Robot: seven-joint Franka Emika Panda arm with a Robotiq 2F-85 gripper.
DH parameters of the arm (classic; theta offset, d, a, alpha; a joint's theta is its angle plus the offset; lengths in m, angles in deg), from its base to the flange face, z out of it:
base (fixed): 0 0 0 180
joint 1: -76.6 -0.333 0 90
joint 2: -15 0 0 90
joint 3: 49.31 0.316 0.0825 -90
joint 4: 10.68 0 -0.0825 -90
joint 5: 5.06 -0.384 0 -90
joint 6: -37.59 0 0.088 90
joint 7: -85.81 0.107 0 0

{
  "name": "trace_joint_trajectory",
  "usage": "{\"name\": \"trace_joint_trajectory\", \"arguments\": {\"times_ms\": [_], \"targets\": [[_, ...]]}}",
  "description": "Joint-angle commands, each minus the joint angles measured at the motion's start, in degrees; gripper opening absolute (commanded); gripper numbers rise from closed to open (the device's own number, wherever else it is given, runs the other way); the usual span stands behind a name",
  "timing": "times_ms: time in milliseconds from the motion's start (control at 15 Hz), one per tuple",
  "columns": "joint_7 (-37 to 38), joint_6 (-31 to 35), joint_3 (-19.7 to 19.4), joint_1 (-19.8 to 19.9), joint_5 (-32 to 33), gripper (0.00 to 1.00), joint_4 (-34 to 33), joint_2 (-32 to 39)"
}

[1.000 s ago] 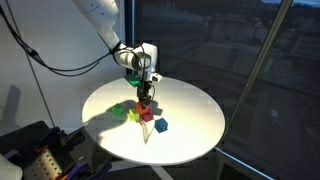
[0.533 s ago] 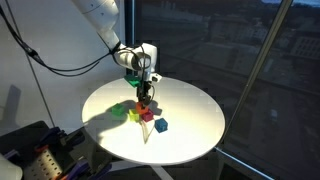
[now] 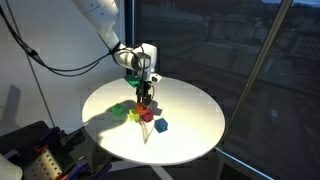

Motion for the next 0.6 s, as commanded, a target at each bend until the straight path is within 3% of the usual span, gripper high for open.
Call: {"name": "trace_joint_trajectory", "arguments": {"times_ms": [0, 533], "targets": [[-1.48, -0.96, 0.25, 0.59, -0.96, 1.0, 0.51, -1.18], [-1.96, -1.36, 0.14, 1.23, -1.15, 1.0, 1.8, -4.66]]}}
